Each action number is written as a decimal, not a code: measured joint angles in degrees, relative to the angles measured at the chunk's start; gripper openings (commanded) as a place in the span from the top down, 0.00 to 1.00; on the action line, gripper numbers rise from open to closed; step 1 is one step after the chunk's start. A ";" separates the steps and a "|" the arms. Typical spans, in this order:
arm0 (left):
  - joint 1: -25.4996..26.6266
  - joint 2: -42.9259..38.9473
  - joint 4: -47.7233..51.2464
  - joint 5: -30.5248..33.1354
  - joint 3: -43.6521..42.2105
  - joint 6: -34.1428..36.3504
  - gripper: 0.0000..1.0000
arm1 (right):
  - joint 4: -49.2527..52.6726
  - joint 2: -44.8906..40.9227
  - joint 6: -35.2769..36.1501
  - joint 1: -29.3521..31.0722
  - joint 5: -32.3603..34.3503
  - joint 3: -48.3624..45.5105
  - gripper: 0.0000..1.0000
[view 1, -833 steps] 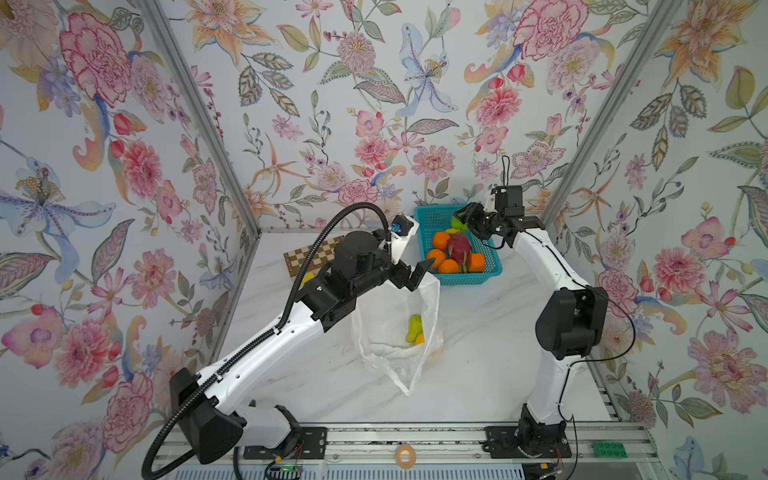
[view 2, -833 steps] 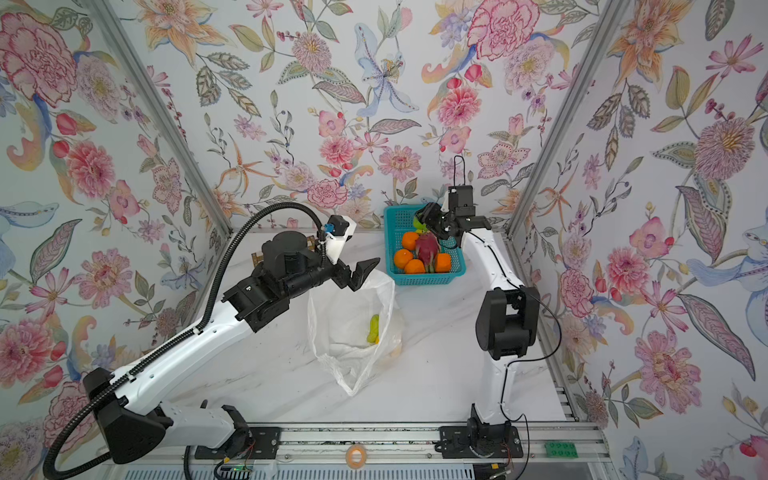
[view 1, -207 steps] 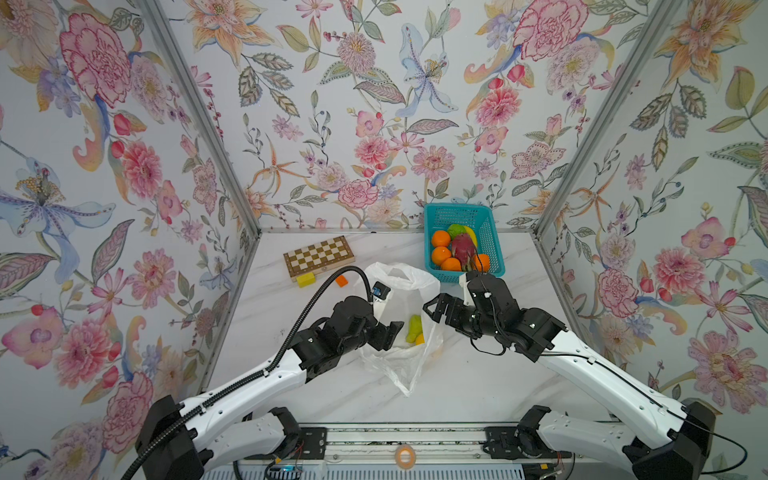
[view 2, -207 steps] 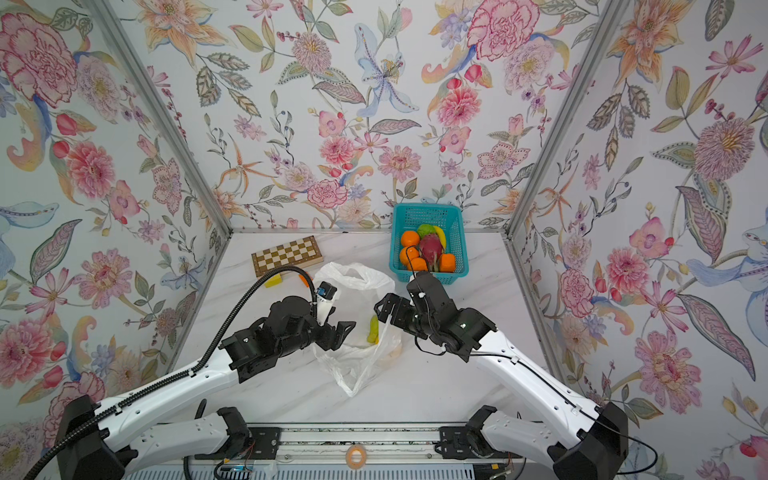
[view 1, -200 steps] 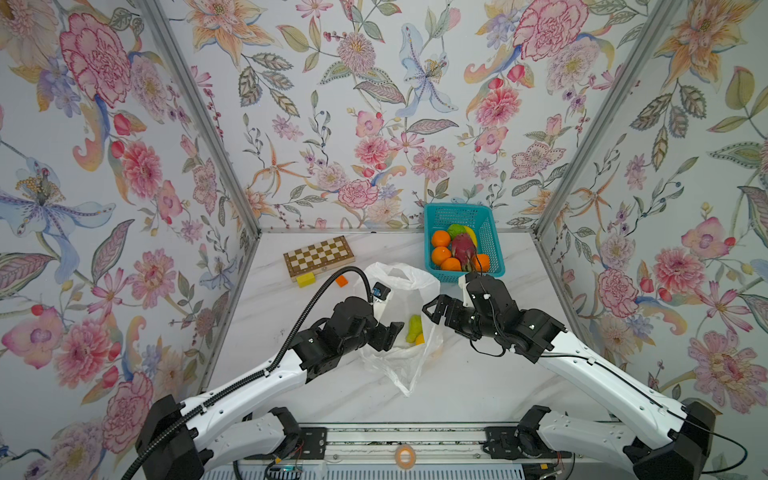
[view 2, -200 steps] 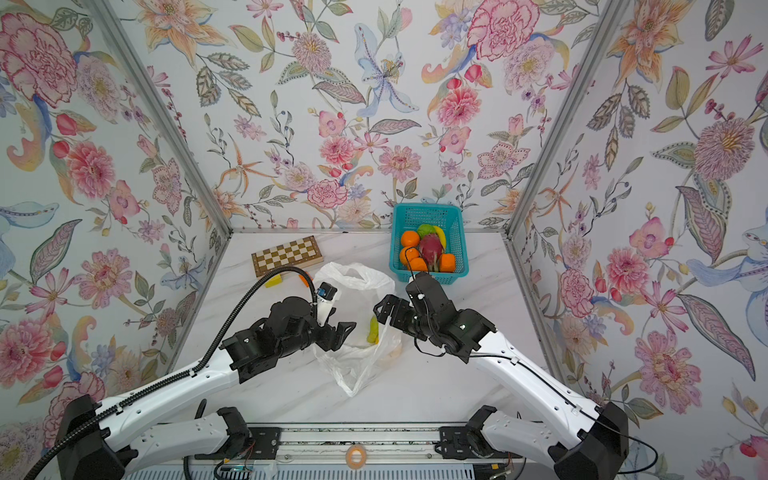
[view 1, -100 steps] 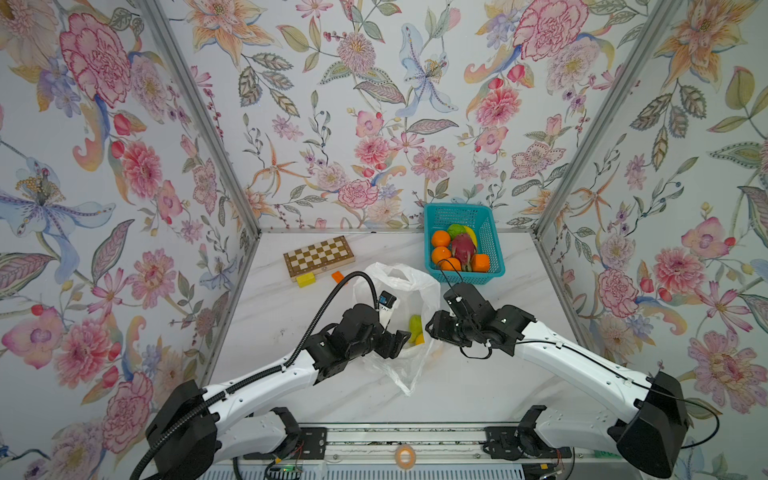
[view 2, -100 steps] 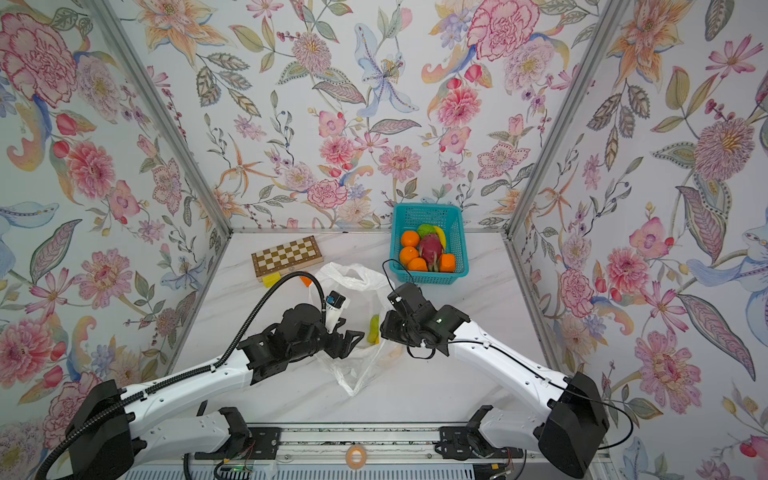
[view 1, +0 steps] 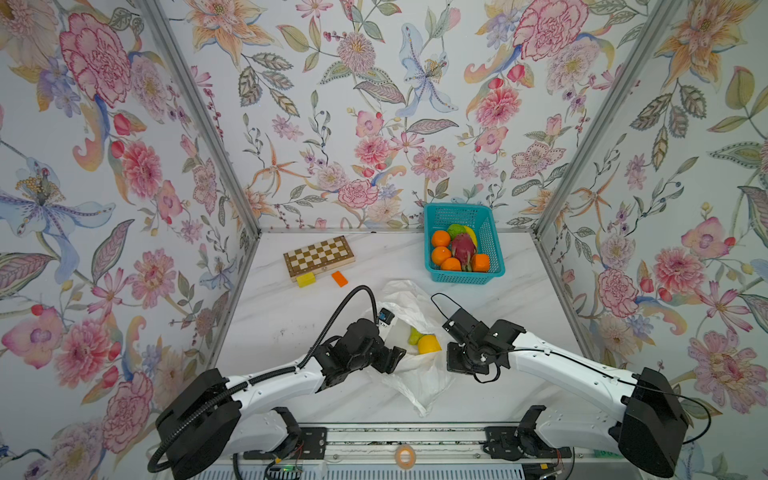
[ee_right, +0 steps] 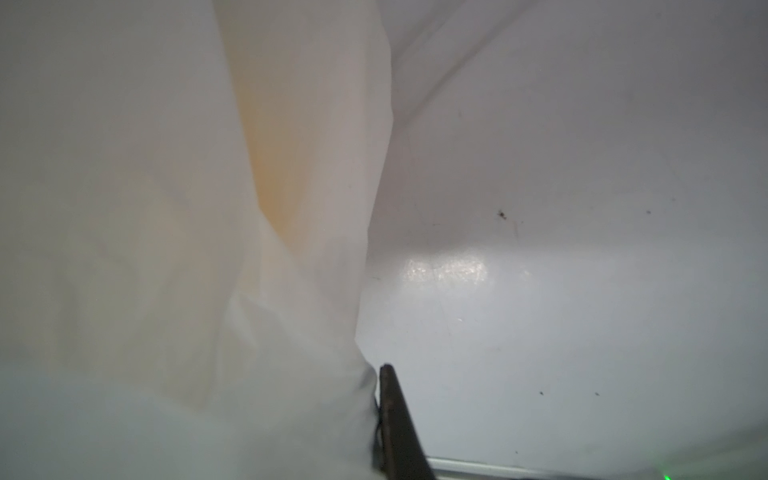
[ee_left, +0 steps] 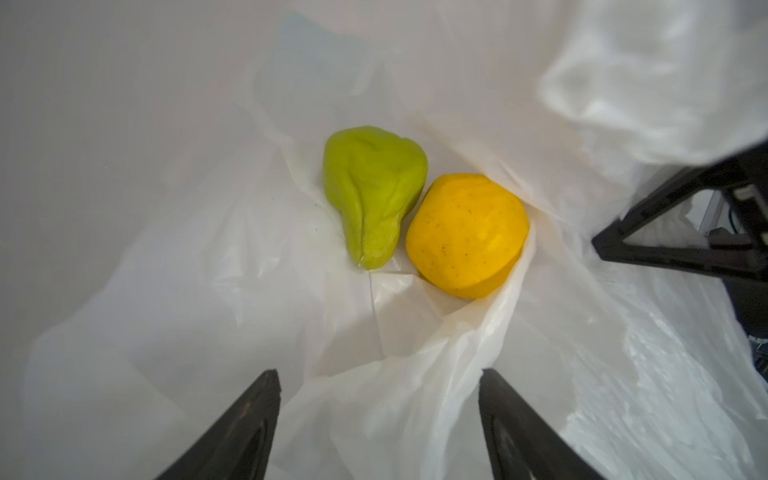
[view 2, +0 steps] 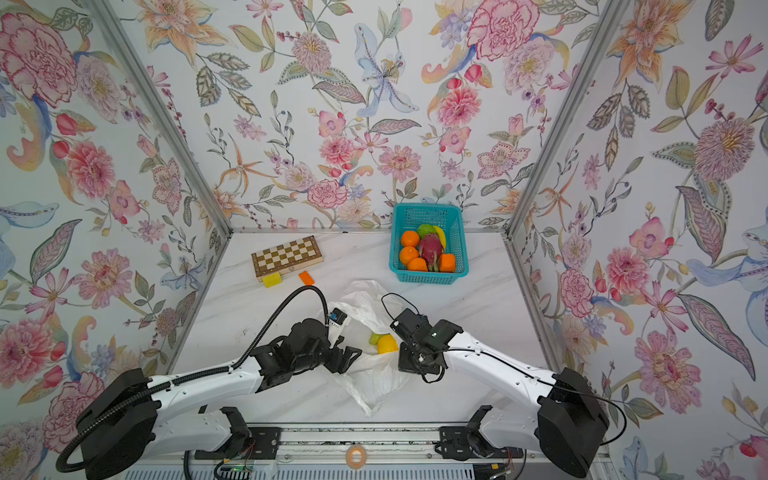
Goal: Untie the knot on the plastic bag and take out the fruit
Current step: 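Reach into the bag with the left gripper toward the green pear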
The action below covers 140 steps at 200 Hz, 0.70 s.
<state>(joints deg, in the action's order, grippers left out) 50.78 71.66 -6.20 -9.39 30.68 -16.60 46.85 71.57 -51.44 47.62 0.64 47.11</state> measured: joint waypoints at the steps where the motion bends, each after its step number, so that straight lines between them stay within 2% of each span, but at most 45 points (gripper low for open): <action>1: 0.00 0.02 0.00 0.00 -0.02 -0.02 0.23 | 0.04 0.00 0.02 0.00 0.00 0.00 0.93; 54: 0.04 1.44 -1.97 1.53 2.84 -0.55 0.21 | 0.31 -0.33 0.11 0.55 0.13 1.01 0.92; 98: 0.07 8.96 0.09 4.09 13.44 -3.67 0.20 | 0.26 -0.63 0.26 0.81 0.48 3.56 0.91; 140: 0.07 15.76 3.06 4.81 18.62 -7.37 0.17 | 0.31 -1.03 0.26 0.81 0.52 5.62 0.90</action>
<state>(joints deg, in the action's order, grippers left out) 50.85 87.42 -3.14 -4.58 49.30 -23.97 47.16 70.54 -51.18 48.42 1.17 52.73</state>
